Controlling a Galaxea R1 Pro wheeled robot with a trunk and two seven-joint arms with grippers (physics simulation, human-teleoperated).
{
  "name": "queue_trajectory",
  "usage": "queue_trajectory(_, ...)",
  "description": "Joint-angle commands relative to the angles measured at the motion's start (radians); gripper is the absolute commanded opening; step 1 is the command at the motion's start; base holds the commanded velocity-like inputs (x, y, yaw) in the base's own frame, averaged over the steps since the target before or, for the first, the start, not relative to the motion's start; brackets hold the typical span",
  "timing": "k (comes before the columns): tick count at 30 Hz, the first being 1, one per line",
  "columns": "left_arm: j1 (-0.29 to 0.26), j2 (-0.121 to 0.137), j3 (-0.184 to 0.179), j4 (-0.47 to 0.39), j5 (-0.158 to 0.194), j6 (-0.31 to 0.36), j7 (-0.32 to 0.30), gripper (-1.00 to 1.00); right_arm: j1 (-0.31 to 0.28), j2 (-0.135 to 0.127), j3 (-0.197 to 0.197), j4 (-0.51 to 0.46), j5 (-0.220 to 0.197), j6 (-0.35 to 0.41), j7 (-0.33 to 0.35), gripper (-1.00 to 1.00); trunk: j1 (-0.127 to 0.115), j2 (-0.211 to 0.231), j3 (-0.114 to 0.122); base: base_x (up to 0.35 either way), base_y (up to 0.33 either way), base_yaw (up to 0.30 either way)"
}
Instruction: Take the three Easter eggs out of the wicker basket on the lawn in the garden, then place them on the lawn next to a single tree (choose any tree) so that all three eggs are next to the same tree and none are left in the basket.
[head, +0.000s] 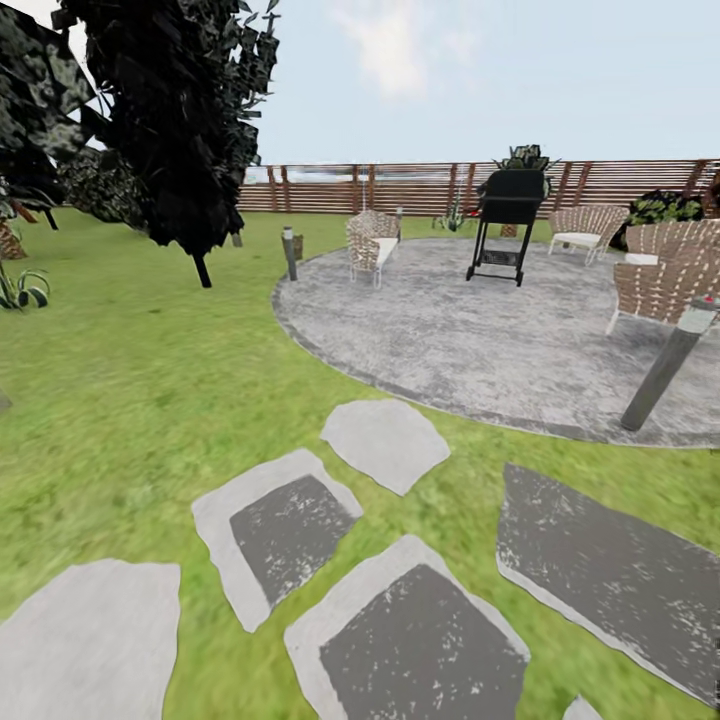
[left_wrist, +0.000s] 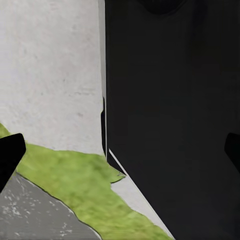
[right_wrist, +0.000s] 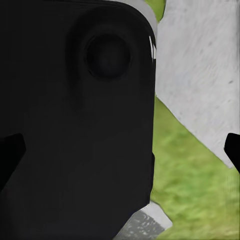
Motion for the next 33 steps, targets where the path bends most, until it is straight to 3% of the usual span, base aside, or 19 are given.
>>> queue_trajectory(1, 0.0, 0.0, 0.0, 0.0, 0.001, -0.001, -0.001, 1.0, -0.001, 0.0, 0.0, 0.001, -0.001, -0.004, 0.0, 1.0, 0.001, 0.0, -0.001, 0.322, 0.0, -0.3)
queue_trajectory(25, 0.0, 0.0, 0.001, 0.0, 0.001, -0.001, -0.001, 1.0, -0.001, 0.0, 0.0, 0.001, -0.001, -0.004, 0.0, 1.0, 0.001, 0.0, 0.005, 0.322, 0.0, -0.298)
queue_trajectory(33, 0.0, 0.0, 0.001, 0.0, 0.001, -0.001, -0.001, 1.0, -0.001, -0.001, 0.002, 0.001, 0.008, -0.004, -0.001, 1.0, 0.001, 0.0, 0.006, 0.322, 0.0, -0.053)
